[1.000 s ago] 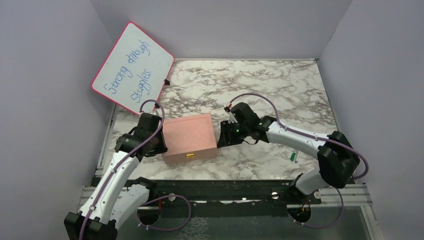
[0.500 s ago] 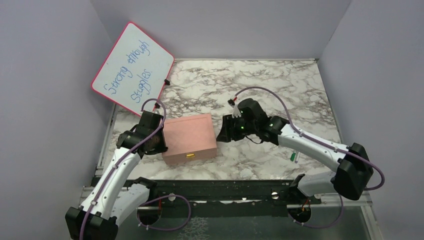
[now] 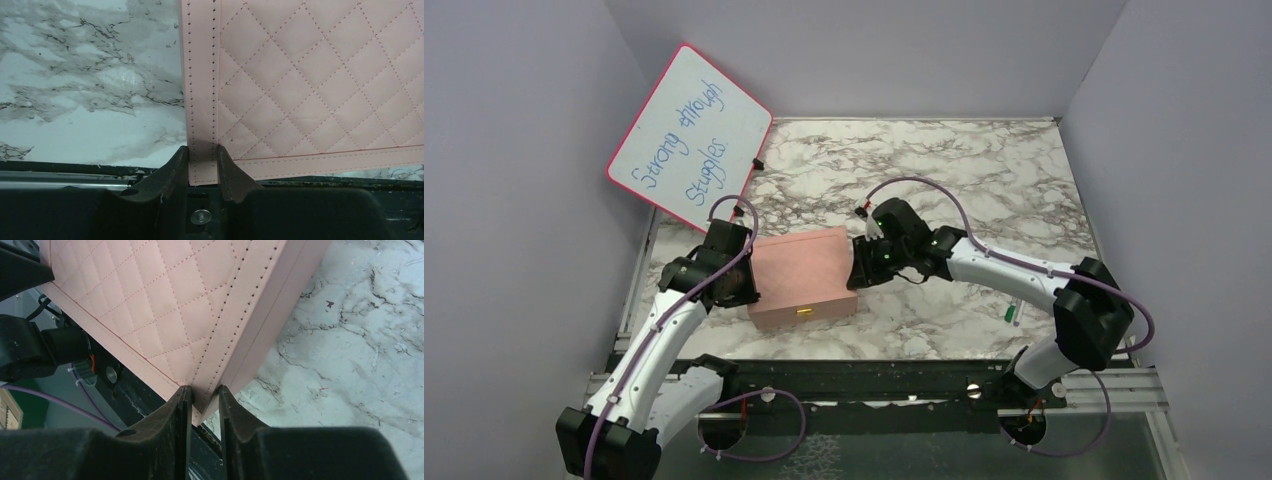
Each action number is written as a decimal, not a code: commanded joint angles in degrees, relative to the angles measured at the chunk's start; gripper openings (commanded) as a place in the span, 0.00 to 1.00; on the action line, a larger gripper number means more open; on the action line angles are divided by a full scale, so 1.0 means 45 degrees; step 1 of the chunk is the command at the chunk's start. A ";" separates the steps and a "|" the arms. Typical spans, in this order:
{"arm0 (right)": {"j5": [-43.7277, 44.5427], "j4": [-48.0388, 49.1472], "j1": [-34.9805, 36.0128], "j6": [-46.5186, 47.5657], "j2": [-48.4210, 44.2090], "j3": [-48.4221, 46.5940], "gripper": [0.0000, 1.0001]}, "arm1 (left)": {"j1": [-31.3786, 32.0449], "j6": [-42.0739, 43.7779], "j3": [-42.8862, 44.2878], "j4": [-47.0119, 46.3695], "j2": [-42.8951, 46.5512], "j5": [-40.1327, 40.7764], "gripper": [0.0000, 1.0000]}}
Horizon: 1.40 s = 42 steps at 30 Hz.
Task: Organize the mixed jewelry
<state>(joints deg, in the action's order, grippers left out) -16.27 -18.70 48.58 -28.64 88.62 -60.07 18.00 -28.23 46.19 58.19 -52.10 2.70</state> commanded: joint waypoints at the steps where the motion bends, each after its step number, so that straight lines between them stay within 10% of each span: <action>1: 0.0717 -0.1057 0.0272 0.0214 0.1294 0.0401 0.24 | 0.0044 0.0036 -0.0597 -0.0216 -0.0678 -0.0737 0.17; 34: 0.6534 -0.3496 0.1323 -0.0504 0.3533 -0.1529 0.09 | 0.2270 -0.1322 0.0028 -0.0314 -0.3409 0.0484 0.00; 42: 0.6969 -0.1153 0.1314 0.0173 -0.1129 -0.1689 0.30 | 0.2270 -0.0914 0.2415 -0.1546 -0.0519 0.2809 0.56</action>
<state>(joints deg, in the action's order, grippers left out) 3.99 -30.46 55.22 -31.22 90.67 -69.47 27.24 -31.33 52.71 62.63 -60.29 12.34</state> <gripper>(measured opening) 0.256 0.364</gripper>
